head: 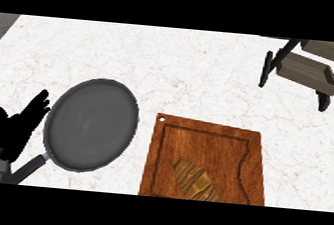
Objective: Pick the squash from the cutting board and place it in the tiered basket
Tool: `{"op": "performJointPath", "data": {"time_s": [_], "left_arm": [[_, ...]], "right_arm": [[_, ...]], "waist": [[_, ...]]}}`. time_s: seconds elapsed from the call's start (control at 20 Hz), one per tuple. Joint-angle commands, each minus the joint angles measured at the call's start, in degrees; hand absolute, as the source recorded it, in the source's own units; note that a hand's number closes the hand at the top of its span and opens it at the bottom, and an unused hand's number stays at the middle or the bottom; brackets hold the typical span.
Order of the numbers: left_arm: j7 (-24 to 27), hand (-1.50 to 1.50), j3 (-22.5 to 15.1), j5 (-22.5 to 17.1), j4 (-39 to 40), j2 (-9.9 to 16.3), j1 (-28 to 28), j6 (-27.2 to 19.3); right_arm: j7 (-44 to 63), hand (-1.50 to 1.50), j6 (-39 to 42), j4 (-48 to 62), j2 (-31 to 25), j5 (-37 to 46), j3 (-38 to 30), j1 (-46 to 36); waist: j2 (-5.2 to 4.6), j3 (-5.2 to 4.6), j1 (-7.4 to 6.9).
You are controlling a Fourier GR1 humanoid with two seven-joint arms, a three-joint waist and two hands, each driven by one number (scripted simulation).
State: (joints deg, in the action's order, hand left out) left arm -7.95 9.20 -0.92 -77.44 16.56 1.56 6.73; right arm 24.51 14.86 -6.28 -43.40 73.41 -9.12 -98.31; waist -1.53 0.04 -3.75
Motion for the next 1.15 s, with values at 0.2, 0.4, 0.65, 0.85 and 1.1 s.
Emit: {"op": "performJointPath", "data": {"time_s": [0.2, 0.4, 0.65, 0.85, 1.1], "left_arm": [[-1.59, 0.00, -0.50, 0.57, 0.42, -0.98, 0.40, -0.92], [-0.87, 0.00, 0.11, 1.02, 0.61, -0.31, 0.14, -1.23], [-0.72, 0.00, 2.40, -1.68, -0.04, 1.82, -2.06, 1.63], [-0.33, 0.00, 1.95, -0.96, -1.11, 0.33, -5.32, 0.44], [-0.08, 0.00, 3.16, -0.89, -2.26, 1.89, -6.39, 0.80]], "right_arm": [[5.42, -1.50, -9.61, -5.70, -2.96, -4.13, -5.10, -3.30], [12.34, -1.50, -8.52, -5.59, -6.54, -7.51, -9.44, -6.69], [12.63, -1.50, -10.71, -6.98, -13.16, -14.20, -16.85, -6.49], [8.78, -1.50, -11.79, -9.40, -16.55, -19.91, -22.19, -3.28], [3.60, -1.50, -6.27, -12.00, -18.91, -26.84, -27.39, 1.73]], "waist": [[0.48, -0.04, 0.68], [0.88, -0.09, 1.51], [1.27, 0.05, 2.20], [2.05, 0.09, 3.67], [2.19, 0.05, 4.47]]}}
